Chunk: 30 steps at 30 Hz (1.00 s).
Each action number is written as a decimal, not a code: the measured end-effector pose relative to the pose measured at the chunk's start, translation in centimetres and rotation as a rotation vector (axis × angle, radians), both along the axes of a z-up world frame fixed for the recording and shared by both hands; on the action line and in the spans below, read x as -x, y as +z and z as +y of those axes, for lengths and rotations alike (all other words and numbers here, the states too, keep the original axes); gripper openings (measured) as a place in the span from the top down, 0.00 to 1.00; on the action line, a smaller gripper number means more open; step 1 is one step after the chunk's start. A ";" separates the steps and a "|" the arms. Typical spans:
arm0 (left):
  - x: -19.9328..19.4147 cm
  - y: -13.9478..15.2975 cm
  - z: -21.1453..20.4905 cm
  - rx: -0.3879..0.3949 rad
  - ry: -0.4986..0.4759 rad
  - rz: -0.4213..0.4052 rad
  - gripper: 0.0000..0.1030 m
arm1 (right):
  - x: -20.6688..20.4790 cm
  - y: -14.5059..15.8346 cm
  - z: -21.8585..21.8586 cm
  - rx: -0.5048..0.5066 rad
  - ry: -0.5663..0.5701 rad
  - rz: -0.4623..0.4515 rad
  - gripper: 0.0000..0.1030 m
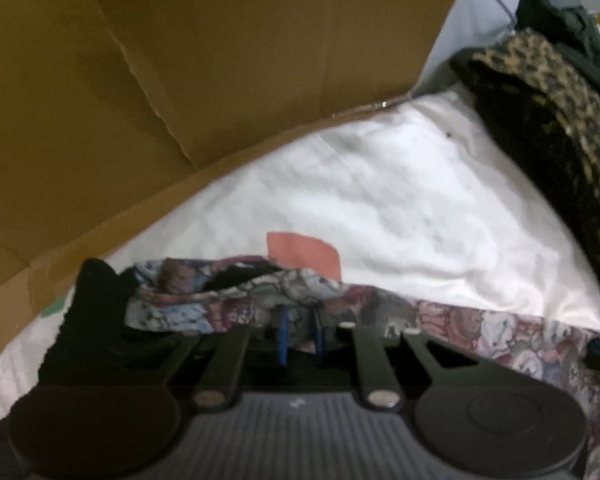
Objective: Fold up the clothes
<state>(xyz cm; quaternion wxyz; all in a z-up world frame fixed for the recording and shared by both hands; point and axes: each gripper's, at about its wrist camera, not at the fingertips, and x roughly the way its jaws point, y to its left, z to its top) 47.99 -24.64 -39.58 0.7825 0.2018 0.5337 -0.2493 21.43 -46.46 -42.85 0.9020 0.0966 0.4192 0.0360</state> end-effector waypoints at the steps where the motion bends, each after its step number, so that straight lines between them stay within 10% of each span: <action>1: 0.0 -0.5 -0.1 -0.016 0.002 0.000 0.82 | 0.0 -0.4 -0.2 -0.002 -0.012 0.018 0.89; 12: -1.4 -0.2 -0.7 -0.049 0.030 -0.010 0.82 | 2.6 -0.1 -1.2 0.071 -0.002 0.051 0.92; 16: -1.3 1.4 0.1 -0.001 0.040 0.027 0.61 | 3.5 1.1 -1.0 0.092 0.002 0.067 0.89; 30: 2.0 12.3 5.1 0.021 0.082 -0.019 0.35 | 5.2 6.8 -1.0 0.006 -0.015 0.045 0.67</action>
